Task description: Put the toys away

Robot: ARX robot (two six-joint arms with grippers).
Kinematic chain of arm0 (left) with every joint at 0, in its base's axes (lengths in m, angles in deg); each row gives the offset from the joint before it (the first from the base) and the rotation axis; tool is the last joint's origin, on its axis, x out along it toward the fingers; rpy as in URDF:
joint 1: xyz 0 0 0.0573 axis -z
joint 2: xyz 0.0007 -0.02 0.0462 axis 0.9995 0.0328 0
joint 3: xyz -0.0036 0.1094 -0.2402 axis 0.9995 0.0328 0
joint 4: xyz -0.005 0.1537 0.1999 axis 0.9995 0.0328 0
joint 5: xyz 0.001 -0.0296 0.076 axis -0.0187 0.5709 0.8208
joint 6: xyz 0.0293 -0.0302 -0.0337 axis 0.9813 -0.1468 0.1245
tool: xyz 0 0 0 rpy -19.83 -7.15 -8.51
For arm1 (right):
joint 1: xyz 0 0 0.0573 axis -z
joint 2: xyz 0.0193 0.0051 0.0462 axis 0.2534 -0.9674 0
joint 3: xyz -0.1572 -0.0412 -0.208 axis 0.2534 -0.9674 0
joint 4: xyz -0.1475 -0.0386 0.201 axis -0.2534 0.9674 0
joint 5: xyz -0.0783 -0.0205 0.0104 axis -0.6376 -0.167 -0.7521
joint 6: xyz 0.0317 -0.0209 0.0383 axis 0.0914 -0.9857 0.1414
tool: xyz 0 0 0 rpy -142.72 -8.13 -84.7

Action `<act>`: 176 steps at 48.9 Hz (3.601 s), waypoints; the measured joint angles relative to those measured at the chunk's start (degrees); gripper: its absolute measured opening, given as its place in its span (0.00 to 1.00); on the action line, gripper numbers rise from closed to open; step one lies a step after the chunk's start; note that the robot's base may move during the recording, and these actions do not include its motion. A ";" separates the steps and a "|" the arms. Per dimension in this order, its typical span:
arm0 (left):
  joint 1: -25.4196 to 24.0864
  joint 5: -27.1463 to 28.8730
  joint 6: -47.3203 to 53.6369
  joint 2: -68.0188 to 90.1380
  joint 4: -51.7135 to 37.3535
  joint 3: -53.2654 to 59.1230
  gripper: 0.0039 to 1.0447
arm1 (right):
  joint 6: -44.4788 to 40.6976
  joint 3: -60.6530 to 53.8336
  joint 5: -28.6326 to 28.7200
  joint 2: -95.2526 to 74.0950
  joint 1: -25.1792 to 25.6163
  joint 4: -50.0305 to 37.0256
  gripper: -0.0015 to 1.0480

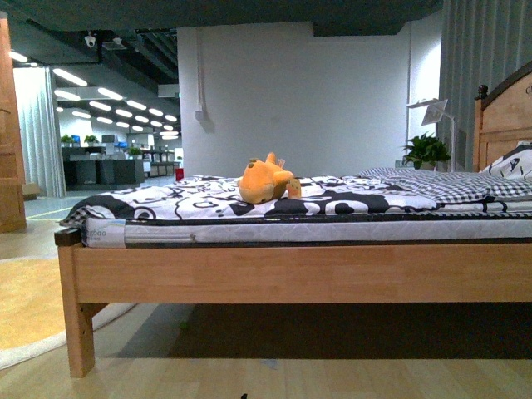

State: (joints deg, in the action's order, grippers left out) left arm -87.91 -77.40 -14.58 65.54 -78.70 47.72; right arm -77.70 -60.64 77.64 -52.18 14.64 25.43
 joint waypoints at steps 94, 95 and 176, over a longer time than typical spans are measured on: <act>0.00 0.00 0.00 0.00 0.00 0.00 0.94 | 0.02 0.00 0.00 0.02 0.00 0.00 0.94; 0.00 0.00 0.00 0.02 0.00 0.00 0.94 | 0.00 0.00 0.00 0.02 0.00 0.00 0.94; -0.02 0.04 0.00 0.00 0.00 0.00 0.94 | 0.17 0.00 0.61 -0.09 0.22 0.04 0.94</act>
State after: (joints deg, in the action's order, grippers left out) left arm -87.94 -77.36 -14.58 65.54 -78.70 47.72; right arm -77.52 -60.64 78.26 -52.27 14.86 25.47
